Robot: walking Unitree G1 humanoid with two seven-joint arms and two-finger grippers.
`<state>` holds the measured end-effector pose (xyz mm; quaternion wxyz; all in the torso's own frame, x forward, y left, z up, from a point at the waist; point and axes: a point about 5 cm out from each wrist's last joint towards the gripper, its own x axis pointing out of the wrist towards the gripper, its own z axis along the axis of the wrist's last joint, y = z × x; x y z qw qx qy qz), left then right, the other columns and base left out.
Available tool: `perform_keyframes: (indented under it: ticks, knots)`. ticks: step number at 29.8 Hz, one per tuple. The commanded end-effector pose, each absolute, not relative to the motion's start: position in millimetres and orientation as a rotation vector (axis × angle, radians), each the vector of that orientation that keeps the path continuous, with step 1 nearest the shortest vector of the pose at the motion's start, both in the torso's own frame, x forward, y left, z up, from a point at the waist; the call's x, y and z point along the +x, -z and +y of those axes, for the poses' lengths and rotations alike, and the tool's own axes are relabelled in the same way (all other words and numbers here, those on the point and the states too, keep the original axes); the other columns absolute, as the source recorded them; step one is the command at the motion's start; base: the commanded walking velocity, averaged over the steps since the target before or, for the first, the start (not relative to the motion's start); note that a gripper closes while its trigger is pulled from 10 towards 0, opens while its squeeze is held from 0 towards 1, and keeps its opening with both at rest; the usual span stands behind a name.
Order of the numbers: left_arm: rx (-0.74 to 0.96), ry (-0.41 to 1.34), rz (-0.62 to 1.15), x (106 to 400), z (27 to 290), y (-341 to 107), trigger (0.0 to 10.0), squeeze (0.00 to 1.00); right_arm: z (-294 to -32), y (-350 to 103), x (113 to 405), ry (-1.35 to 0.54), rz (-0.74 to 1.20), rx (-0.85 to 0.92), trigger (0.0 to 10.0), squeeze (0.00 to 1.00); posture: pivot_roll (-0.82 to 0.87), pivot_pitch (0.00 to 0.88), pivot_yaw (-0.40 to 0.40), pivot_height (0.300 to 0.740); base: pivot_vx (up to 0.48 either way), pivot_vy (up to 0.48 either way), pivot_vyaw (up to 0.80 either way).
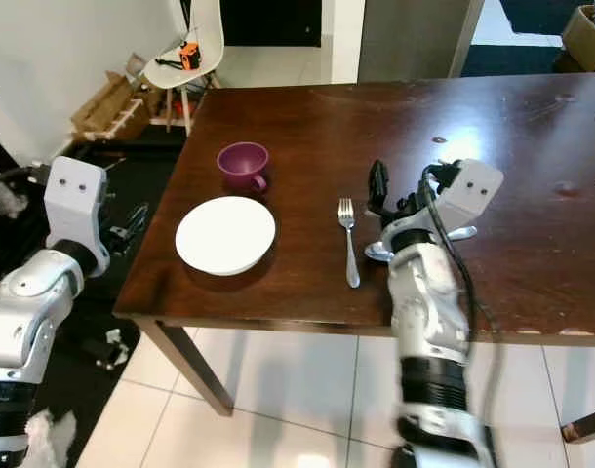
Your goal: Setting the table
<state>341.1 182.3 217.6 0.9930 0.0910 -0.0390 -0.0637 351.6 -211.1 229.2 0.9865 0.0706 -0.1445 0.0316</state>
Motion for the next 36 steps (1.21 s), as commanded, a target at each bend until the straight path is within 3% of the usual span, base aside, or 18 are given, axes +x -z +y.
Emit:
perform_keyframes:
  ticks: [1, 5, 8, 10, 14, 29, 36]
  knots:
    - [0.177, 0.111, -0.059, 340, 187, -212, 10.0, 0.00, -206, -211, 344, -0.189, -0.193, 0.008, 10.0, 0.00, 0.01, 0.108, 0.198, 0.740, 0.000, 0.000, 0.00]
    - [0.175, 0.112, -0.054, 340, 188, -210, 10.0, 0.00, -240, -184, 320, -0.246, -0.020, -0.258, 10.0, 0.00, 0.00, 0.115, 0.201, 0.740, 0.000, 0.000, 0.00]
    - [0.175, 0.113, -0.053, 340, 188, -210, 10.0, 0.00, -244, -180, 317, -0.248, 0.003, -0.294, 10.0, 0.00, 0.00, 0.115, 0.201, 0.740, 0.000, 0.000, 0.00]
    - [0.175, 0.117, -0.053, 340, 187, -211, 10.0, 0.00, -262, -167, 310, -0.252, 0.095, -0.420, 10.0, 0.00, 0.00, 0.116, 0.209, 0.740, 0.000, 0.000, 0.00]
    - [0.176, 0.121, -0.054, 341, 186, -211, 10.0, 0.00, -272, -166, 311, -0.244, 0.120, -0.532, 10.0, 0.00, 0.00, 0.115, 0.213, 0.740, 0.000, 0.000, 0.00]
    - [0.203, 0.115, -0.054, 338, 194, -217, 10.0, 0.00, -252, -157, 335, -0.312, 0.078, -0.608, 10.0, 0.00, 0.07, 0.136, 0.229, 0.740, 0.000, 0.000, 0.00]
    - [0.229, 0.095, -0.051, 333, 206, -222, 10.0, 0.00, -254, -151, 343, -0.282, 0.095, -0.652, 10.0, 0.00, 0.10, 0.149, 0.240, 0.740, 0.000, 0.000, 0.00]
